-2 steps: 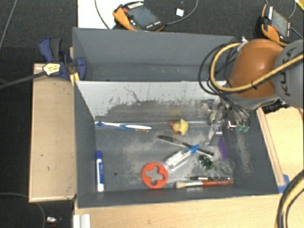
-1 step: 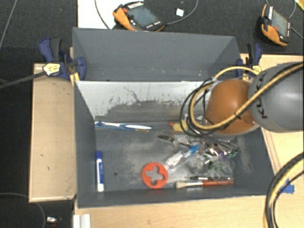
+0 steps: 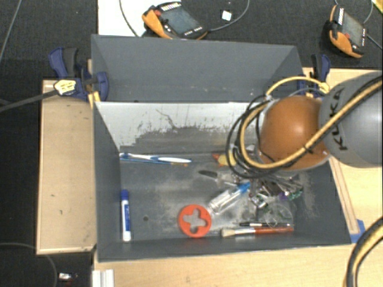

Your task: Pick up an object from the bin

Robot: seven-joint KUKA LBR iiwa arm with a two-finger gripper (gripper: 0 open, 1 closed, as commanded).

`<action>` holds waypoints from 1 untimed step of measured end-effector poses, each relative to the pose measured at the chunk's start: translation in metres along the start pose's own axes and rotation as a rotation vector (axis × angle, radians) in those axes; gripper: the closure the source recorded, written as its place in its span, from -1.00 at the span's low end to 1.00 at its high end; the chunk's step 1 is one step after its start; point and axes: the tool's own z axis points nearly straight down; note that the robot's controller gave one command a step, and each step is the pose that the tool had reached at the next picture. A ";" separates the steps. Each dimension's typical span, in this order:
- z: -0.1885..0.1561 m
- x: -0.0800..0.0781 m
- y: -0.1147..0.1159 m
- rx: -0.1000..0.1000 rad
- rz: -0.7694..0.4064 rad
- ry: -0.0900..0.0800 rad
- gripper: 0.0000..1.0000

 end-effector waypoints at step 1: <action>0.018 0.012 0.011 -0.007 -0.084 0.010 -1.00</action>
Offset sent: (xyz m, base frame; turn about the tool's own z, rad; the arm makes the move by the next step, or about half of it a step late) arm -0.0059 -0.0081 -0.0488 -0.2422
